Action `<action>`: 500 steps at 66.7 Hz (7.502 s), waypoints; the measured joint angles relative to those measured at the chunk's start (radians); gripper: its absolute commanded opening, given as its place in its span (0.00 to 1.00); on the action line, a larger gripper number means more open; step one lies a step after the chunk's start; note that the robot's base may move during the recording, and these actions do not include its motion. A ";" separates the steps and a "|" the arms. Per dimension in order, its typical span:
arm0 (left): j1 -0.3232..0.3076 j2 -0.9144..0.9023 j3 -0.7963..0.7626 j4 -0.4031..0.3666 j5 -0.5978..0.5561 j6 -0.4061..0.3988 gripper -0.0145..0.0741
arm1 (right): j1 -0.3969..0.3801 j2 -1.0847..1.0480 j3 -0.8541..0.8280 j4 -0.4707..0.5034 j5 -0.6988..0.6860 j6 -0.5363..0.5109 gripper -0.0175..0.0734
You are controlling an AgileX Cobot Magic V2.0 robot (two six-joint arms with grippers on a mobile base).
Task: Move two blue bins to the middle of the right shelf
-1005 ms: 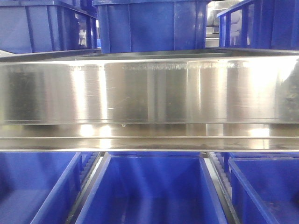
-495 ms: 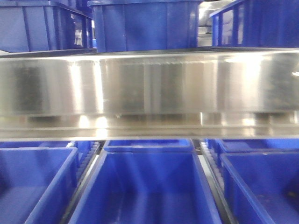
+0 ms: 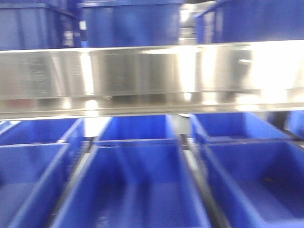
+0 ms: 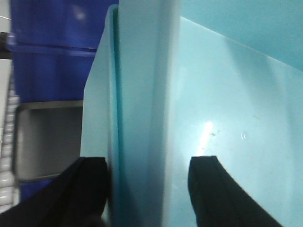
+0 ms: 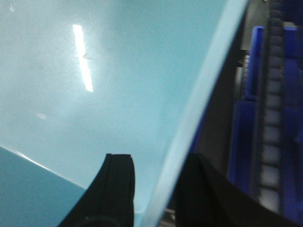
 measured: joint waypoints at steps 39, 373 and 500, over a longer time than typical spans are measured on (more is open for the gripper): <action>0.000 0.002 0.000 0.001 -0.012 0.005 0.04 | 0.000 0.000 0.000 0.000 -0.011 0.000 0.02; 0.000 0.002 0.000 0.000 -0.012 0.005 0.04 | 0.000 0.000 0.000 0.000 0.002 0.004 0.02; 0.000 0.002 0.000 -0.001 -0.014 0.007 0.04 | 0.000 0.000 0.000 -0.002 0.002 0.004 0.02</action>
